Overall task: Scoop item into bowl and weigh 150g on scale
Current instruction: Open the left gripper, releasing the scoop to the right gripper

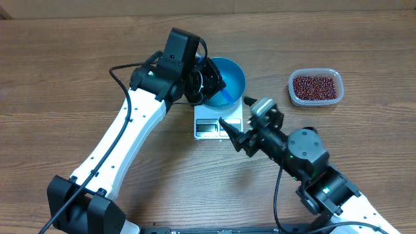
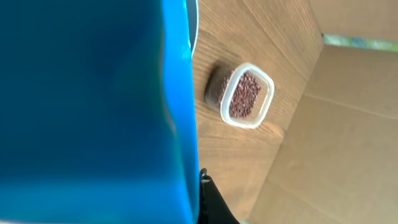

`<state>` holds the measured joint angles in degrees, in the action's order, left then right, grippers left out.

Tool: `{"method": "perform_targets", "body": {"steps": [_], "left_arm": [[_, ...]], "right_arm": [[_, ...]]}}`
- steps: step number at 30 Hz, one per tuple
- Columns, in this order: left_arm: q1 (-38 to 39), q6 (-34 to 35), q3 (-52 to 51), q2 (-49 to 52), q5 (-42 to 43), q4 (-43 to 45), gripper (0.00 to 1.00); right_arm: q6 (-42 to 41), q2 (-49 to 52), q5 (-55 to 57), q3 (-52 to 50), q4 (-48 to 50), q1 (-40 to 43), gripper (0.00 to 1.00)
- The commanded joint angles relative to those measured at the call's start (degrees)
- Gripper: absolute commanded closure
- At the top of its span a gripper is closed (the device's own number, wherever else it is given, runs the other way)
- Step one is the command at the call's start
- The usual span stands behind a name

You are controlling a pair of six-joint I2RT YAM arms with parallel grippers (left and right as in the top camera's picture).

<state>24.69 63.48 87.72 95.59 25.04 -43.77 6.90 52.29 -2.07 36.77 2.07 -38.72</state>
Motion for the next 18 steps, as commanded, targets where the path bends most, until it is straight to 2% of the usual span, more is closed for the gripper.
{"method": "perform_targets", "body": {"steps": [1,3,9,18], "left_arm": [[-1.1,0.1,1.0,-0.5,5.5,-0.5,0.96],[-1.7,-0.1,1.0,-0.5,5.5,-1.3,0.96],[-2.7,-1.9,1.0,-0.5,4.9,-4.4,0.96],[-2.6,-2.4,1.0,-0.5,3.9,-3.5,0.96]], "right_arm": [[14.7,3.9,3.5,1.6,0.4,-0.7,0.23],[17.5,6.3,3.5,1.6,0.9,-0.7,0.15],[18.9,10.0,3.5,1.6,6.7,-0.7,0.14],[20.7,13.8,0.2,1.6,10.4,-0.8,0.33]]}}
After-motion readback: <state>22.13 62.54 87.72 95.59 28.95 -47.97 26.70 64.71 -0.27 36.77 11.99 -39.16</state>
